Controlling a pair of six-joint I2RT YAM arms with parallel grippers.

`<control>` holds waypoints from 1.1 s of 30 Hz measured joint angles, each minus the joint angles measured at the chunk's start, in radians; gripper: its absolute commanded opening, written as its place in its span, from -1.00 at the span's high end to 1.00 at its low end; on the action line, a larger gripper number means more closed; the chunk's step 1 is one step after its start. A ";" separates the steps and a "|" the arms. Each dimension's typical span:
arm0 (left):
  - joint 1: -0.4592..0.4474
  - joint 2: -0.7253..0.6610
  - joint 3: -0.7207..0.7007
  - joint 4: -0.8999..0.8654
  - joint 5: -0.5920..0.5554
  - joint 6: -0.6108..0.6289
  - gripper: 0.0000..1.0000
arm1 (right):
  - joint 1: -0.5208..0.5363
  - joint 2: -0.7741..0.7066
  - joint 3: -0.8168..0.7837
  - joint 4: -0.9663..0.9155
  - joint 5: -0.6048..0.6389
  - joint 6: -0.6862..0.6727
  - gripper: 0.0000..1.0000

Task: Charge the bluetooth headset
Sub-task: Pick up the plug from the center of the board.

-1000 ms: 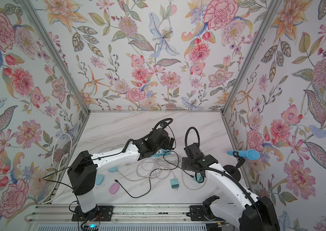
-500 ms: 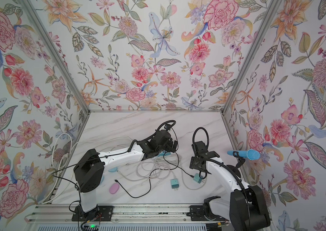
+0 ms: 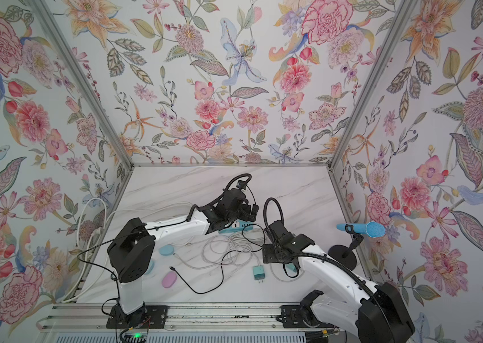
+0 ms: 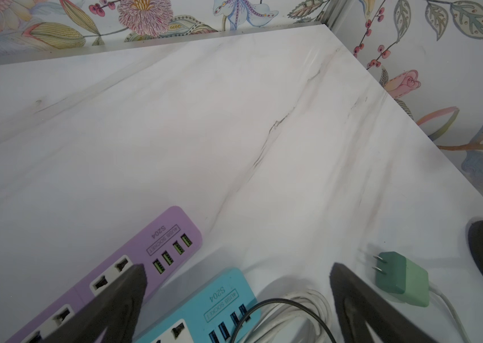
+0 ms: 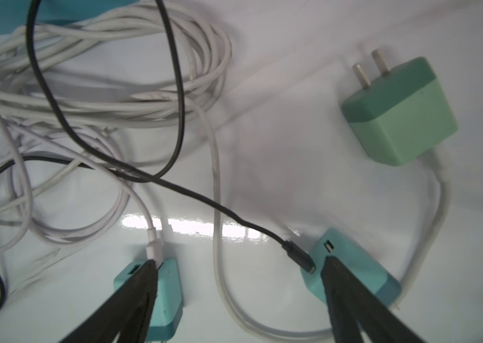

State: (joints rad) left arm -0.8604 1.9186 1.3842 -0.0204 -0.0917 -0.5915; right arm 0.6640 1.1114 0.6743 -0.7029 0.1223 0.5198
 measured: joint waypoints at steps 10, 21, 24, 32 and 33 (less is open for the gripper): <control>0.056 -0.062 -0.114 0.016 0.032 -0.043 -0.99 | 0.201 0.054 0.045 -0.026 0.005 0.023 -0.55; 0.082 -0.146 -0.206 0.041 0.029 -0.072 -0.99 | 0.250 0.247 0.066 0.009 0.013 0.024 -0.34; 0.084 -0.167 -0.227 0.042 0.024 -0.079 -0.99 | 0.250 0.270 0.067 0.032 -0.005 0.022 -0.16; 0.095 -0.198 -0.264 0.041 0.003 -0.087 -0.99 | 0.251 0.325 0.070 0.063 -0.055 0.015 -0.01; 0.097 -0.199 -0.266 0.040 0.002 -0.087 -0.99 | 0.250 0.327 0.072 0.064 -0.056 0.015 0.06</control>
State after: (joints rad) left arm -0.7639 1.7199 1.1187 0.0196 -0.0898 -0.6785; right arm 0.9142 1.4384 0.7464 -0.6384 0.0666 0.5346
